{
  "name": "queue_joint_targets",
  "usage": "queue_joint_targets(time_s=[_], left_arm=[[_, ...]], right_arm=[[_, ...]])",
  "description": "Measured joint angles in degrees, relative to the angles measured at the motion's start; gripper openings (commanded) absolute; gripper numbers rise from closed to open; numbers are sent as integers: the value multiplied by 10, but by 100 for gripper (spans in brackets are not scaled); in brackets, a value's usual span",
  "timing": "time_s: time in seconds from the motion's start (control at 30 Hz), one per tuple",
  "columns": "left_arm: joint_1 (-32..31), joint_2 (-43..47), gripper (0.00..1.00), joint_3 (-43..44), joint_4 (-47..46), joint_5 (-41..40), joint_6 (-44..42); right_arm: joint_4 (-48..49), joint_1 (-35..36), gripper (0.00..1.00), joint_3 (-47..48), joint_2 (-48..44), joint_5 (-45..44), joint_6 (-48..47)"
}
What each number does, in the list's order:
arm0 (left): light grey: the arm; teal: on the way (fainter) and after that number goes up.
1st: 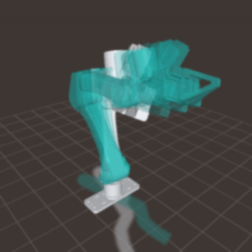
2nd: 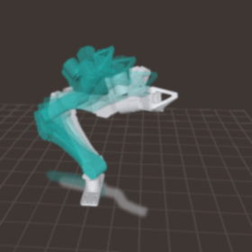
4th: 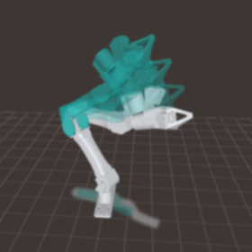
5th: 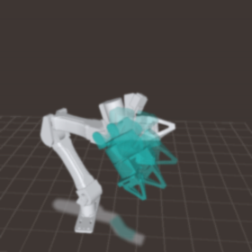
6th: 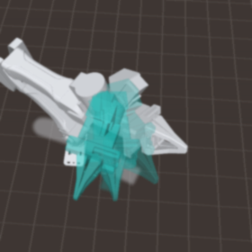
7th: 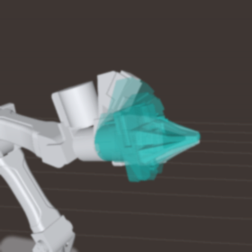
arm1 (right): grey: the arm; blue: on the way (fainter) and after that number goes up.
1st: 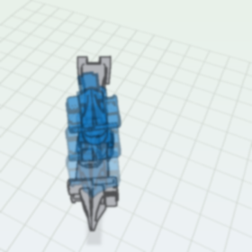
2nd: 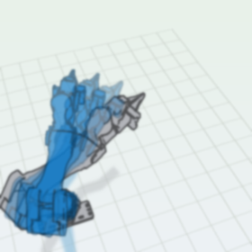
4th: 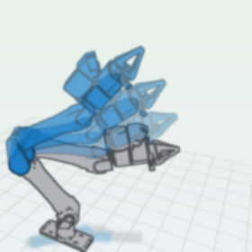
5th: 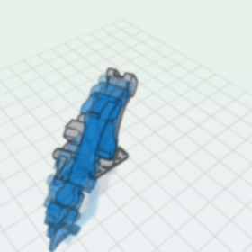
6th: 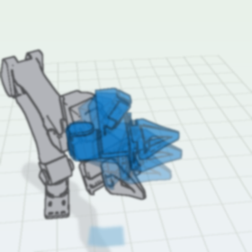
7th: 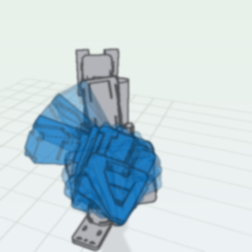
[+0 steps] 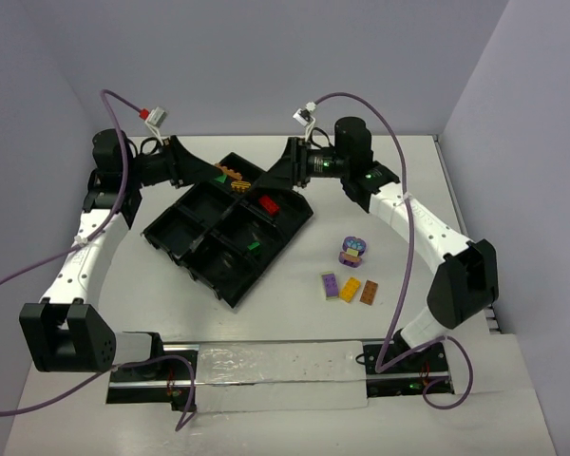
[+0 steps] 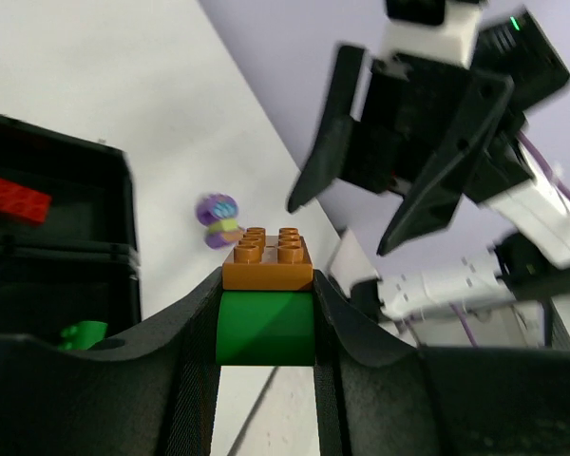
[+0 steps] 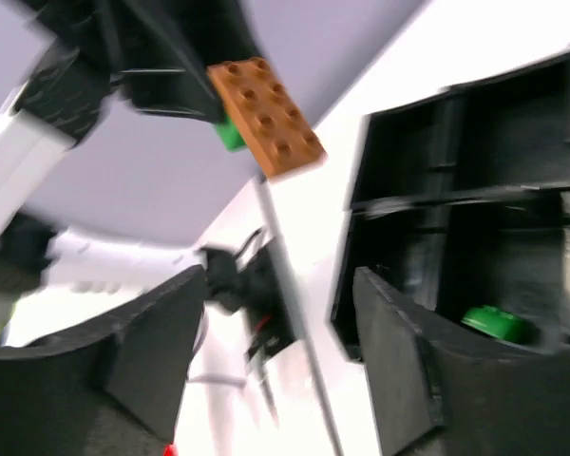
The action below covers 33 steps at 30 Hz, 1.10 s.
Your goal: Sort the legos into containers by color
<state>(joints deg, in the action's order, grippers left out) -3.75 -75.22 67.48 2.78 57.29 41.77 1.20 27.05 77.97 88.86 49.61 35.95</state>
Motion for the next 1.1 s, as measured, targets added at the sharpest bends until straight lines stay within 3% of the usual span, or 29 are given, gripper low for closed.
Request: queue_joint_targets(time_s=[0.27, 0.7, 0.8, 1.1], left_arm=[[-30, -3, 0, -5, -41, 113, -4], [-44, -15, 0, 5, -29, 131, -35], [-44, -16, 0, 7, -26, 131, -38], [-44, -16, 0, 13, -21, 134, -49]], right_arm=[[-1, 3, 81, 95, 70, 99, -10], [-95, 42, 76, 180, 123, 146, -89], [-102, 47, 71, 180, 123, 159, -103], [-109, 47, 41, 168, 123, 173, -117]])
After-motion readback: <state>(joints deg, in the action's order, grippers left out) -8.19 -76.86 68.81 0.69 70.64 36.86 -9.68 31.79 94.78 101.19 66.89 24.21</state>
